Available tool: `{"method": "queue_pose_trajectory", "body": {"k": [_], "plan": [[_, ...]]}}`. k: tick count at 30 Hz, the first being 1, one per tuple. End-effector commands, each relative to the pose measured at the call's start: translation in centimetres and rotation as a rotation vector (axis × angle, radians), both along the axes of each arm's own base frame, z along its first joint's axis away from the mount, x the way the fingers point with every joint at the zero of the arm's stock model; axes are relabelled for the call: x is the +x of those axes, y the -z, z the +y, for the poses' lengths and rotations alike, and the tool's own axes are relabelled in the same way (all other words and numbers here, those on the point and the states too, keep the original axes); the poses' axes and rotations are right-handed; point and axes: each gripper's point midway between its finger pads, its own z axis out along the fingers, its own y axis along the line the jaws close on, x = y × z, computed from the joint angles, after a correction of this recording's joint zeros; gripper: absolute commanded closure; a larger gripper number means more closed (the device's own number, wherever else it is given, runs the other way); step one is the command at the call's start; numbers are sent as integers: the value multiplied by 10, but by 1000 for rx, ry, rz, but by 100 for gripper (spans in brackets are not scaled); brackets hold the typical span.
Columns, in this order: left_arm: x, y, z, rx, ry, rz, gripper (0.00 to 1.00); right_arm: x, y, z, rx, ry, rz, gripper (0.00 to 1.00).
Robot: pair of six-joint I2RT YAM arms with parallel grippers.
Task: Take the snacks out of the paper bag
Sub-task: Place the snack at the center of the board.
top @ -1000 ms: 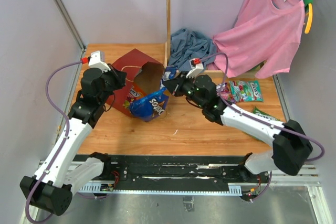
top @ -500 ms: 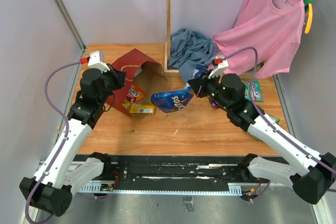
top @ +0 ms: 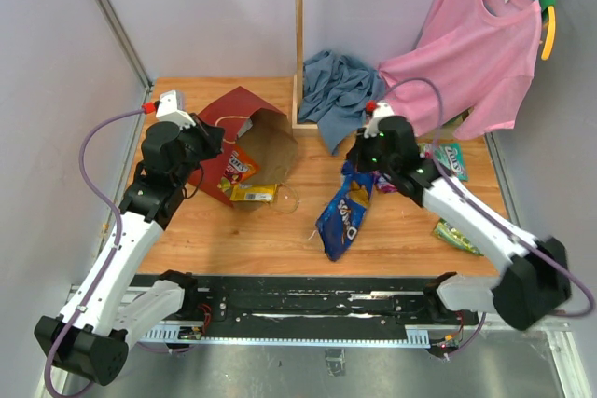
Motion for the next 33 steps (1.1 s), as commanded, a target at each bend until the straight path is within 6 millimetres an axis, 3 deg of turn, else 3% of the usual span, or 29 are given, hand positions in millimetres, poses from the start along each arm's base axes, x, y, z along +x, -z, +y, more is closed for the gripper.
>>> {"method": "queue_pose_trajectory", "body": {"k": [1, 5, 9, 12, 16, 20, 26, 29, 33], "plan": [[0, -7, 5, 6, -14, -38, 99, 17, 42, 33, 20, -90, 157, 99], [0, -7, 6, 11, -17, -38, 99, 31, 48, 59, 88, -139, 194, 99], [-1, -8, 7, 12, -17, -42, 100, 36, 46, 72, 126, -165, 198, 98], [-1, -9, 7, 10, -17, -45, 100, 31, 47, 68, 105, -165, 190, 82], [-2, -11, 7, 8, -19, -51, 100, 14, 49, 53, 68, -134, 171, 74], [-3, -11, 7, 6, -18, -52, 100, -6, 73, 39, 17, -123, 224, 74], [-2, -11, 9, 8, -26, -51, 100, -32, 136, 34, 10, -110, 388, 75], [-1, -8, 15, 25, -56, -46, 99, -33, 157, 33, -10, -103, 447, 76], [-1, -5, 26, 48, -113, -37, 100, -19, 166, 22, -66, -56, 467, 76]]}}
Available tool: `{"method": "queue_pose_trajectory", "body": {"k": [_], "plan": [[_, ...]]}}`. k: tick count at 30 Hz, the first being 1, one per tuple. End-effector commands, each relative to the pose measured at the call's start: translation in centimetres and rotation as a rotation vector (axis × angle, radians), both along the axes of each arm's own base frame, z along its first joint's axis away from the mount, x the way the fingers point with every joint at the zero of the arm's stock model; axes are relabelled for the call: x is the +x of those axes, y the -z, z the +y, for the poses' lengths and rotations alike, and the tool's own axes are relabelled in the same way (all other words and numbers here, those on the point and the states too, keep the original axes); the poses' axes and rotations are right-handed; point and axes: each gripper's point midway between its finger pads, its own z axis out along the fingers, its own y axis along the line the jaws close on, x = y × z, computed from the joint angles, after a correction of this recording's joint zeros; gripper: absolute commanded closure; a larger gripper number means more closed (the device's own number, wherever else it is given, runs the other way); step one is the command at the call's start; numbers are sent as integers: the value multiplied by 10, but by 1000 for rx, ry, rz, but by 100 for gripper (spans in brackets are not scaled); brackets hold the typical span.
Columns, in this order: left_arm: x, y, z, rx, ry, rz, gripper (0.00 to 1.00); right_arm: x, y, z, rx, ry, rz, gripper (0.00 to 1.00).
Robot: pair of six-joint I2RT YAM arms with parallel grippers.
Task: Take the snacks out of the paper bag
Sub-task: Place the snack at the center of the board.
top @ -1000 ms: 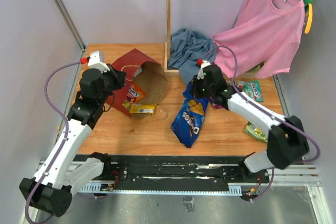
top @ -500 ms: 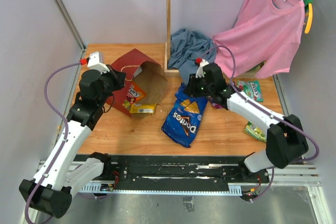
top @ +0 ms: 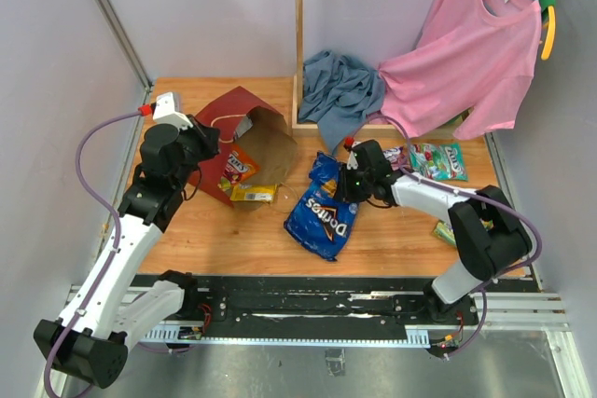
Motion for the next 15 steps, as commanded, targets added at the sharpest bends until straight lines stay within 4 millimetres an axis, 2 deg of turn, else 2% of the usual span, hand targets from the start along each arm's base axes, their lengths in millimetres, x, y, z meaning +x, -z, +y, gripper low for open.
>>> {"method": "queue_pose_trajectory", "body": {"k": [1, 5, 9, 15], "plan": [[1, -6, 19, 30, -84, -30, 99, 18, 2, -13, -64, 46, 4, 76], [0, -4, 21, 35, -92, -31, 99, 39, 2, -38, -128, 123, 6, 76], [1, -3, 22, 38, -99, -24, 99, 50, -4, -44, -131, 140, -7, 76], [2, -1, 22, 40, -102, -17, 100, 39, -16, -43, -131, 128, -51, 74]]}}
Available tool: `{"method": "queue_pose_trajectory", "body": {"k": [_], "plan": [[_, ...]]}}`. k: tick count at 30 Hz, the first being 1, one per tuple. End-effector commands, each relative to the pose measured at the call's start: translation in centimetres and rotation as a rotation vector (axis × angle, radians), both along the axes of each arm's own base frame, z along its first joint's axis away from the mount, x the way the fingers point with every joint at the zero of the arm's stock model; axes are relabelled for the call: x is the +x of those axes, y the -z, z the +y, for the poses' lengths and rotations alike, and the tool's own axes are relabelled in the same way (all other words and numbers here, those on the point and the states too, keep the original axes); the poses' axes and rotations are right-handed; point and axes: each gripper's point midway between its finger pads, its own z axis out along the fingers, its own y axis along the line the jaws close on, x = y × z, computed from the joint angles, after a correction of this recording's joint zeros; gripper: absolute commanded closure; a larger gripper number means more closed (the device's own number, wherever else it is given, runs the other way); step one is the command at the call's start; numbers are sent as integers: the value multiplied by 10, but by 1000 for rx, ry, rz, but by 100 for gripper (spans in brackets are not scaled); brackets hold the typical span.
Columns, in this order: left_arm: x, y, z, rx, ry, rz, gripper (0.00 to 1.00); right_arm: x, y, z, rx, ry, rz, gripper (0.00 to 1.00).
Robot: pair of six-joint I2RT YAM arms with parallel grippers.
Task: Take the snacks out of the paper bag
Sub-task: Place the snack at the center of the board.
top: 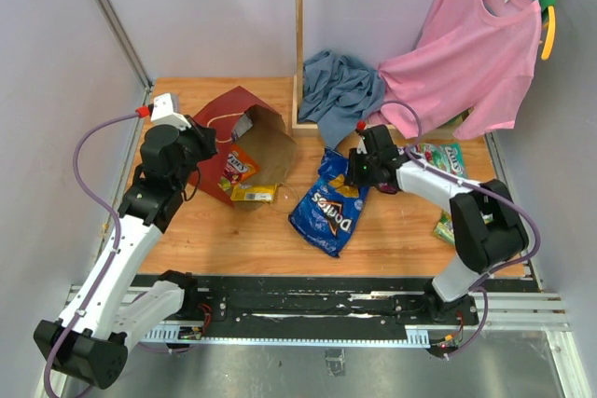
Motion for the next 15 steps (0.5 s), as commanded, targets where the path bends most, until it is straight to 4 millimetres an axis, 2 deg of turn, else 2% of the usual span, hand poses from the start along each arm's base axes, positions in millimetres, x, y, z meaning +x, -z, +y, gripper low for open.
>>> {"method": "queue_pose_trajectory", "body": {"k": [1, 6, 8, 12, 15], "plan": [[1, -3, 9, 15, -37, -16, 99, -13, -12, -10, -58, -5, -41, 73], [1, -3, 8, 10, -30, -16, 99, -39, -33, -7, -123, -46, -110, 70], [1, -3, 7, 10, -29, -16, 99, -48, -35, -10, -140, -44, -124, 70], [1, -4, 6, 6, -21, -19, 99, -52, -26, -31, -208, 11, -133, 72], [0, -4, 5, 3, -13, -22, 99, -48, -15, -39, -270, 23, -120, 73]]}}
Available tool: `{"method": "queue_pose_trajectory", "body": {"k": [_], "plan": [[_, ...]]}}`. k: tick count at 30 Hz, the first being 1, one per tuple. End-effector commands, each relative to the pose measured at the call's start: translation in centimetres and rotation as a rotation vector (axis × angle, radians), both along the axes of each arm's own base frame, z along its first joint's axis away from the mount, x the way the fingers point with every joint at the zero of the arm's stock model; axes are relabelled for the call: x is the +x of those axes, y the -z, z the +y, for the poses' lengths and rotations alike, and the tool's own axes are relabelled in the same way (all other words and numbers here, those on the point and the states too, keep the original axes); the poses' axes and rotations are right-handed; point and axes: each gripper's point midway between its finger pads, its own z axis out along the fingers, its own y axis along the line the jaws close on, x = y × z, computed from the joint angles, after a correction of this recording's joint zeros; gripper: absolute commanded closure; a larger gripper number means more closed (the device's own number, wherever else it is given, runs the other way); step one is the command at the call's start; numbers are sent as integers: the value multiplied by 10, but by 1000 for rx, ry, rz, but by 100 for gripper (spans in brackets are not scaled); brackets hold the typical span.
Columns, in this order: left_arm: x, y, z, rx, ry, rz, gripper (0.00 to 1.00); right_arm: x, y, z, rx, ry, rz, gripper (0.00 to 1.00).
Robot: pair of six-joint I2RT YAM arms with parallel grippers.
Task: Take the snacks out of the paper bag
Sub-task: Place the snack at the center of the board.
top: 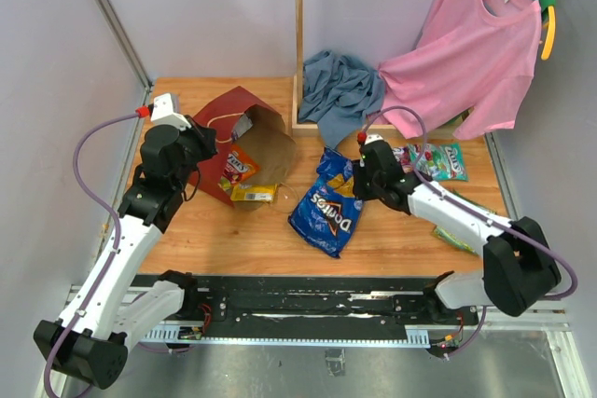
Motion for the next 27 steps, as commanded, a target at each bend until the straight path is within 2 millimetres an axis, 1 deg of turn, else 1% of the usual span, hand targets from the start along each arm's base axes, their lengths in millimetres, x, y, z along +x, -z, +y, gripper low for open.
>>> {"method": "queue_pose_trajectory", "body": {"k": [1, 4, 5, 6, 10, 13, 15, 17, 21, 27], "plan": [[0, -5, 4, 3, -11, -25, 99, -1, 30, -28, -162, 60, 40, 75], [0, -5, 4, 3, -9, -26, 100, 10, 42, -23, -180, 61, 53, 78], [0, -6, 5, 4, -10, -27, 99, 13, 47, -17, -172, 56, 64, 79], [0, -5, 4, 4, -9, -27, 100, 15, 57, -10, -165, 40, 94, 79], [0, -6, 5, 7, -11, -27, 99, 25, 86, 18, -161, -16, 180, 79], [0, -5, 7, 14, -22, -26, 99, 30, 100, 33, -190, -44, 219, 78], [-1, -5, 9, 18, -29, -27, 100, 29, 108, 29, -213, -37, 235, 78], [-1, -6, 10, 18, -35, -29, 99, 29, 108, 20, -242, -12, 229, 79], [-2, -7, 10, 17, -34, -32, 100, 36, 96, 3, -268, 35, 189, 78], [-3, -9, 12, 19, -41, -38, 100, 46, 86, -31, -317, 97, 178, 77]]}}
